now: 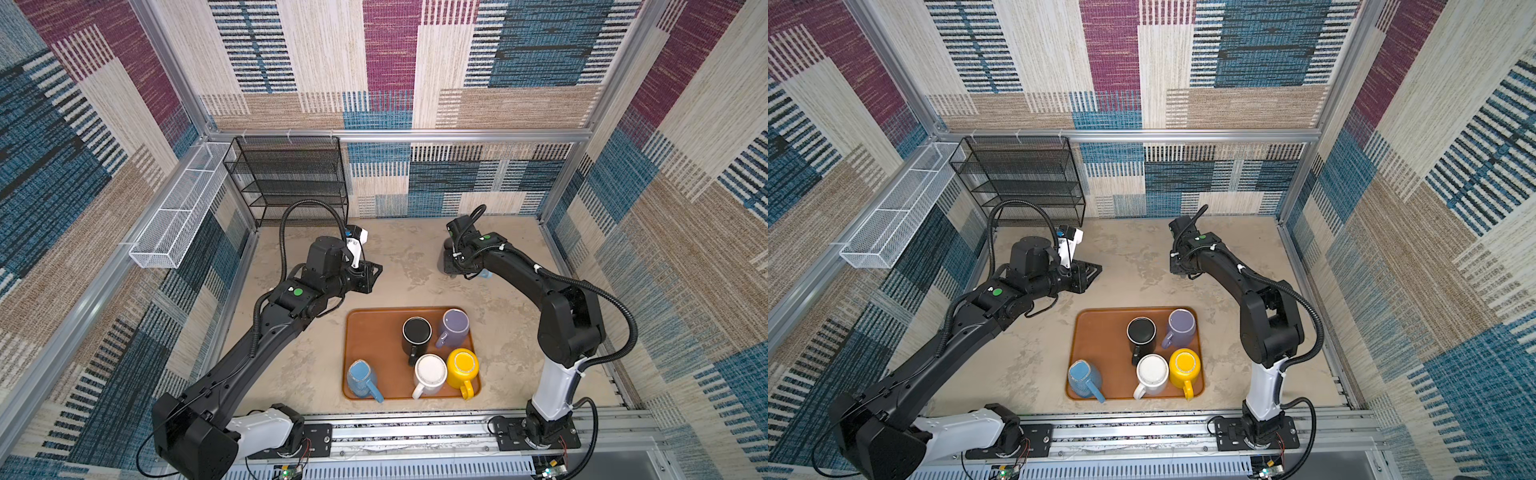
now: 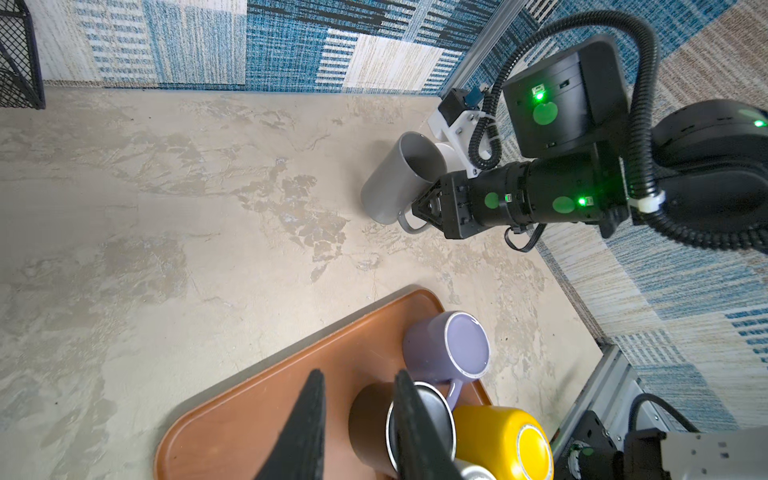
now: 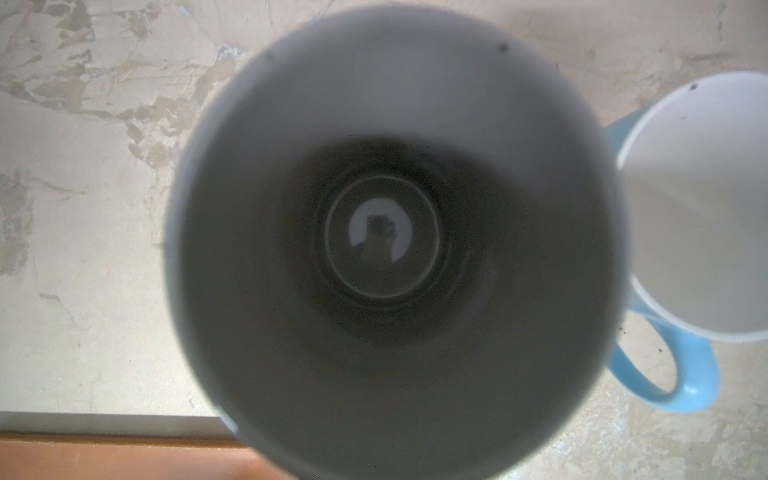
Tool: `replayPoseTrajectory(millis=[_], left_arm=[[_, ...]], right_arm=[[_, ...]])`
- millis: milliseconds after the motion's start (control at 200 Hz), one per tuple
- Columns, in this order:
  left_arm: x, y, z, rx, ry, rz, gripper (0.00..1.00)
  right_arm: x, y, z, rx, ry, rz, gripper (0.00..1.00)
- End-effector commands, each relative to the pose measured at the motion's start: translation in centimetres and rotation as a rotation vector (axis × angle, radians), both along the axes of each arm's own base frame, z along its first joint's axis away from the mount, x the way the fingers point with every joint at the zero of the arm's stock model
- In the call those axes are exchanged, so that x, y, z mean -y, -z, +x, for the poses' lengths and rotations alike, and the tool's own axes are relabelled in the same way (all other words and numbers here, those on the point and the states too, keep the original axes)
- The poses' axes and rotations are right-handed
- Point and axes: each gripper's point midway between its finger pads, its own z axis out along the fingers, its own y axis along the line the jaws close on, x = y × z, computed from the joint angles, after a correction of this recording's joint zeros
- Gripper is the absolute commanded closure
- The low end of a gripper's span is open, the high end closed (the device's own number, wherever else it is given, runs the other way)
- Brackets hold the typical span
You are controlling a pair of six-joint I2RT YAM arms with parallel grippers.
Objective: Turn the mug right side up
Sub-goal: 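Lower the upright grey mug beside the light blue mug with the right gripper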
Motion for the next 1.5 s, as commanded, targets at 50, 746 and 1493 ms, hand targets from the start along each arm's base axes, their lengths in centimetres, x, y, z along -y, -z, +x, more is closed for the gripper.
replayPoseTrajectory(millis=[50, 746, 1493], left_arm=[[-0.3, 0.0, 0.0, 0.019, -0.002, 0.026, 0.75], [-0.7, 0.7, 0.3, 0.017, -0.017, 0.061, 0.76], [-1.4, -0.3, 0.2, 0.054, -0.038, 0.072, 0.77]], right_arm=[[0.6, -0.5, 1.4, 0.051, 0.012, -0.022, 1.0], [2.7, 1.6, 2.0, 0.009, 0.033, -0.057, 1.0], [2.5, 2.2, 2.4, -0.008, 0.023, -0.054, 0.98]])
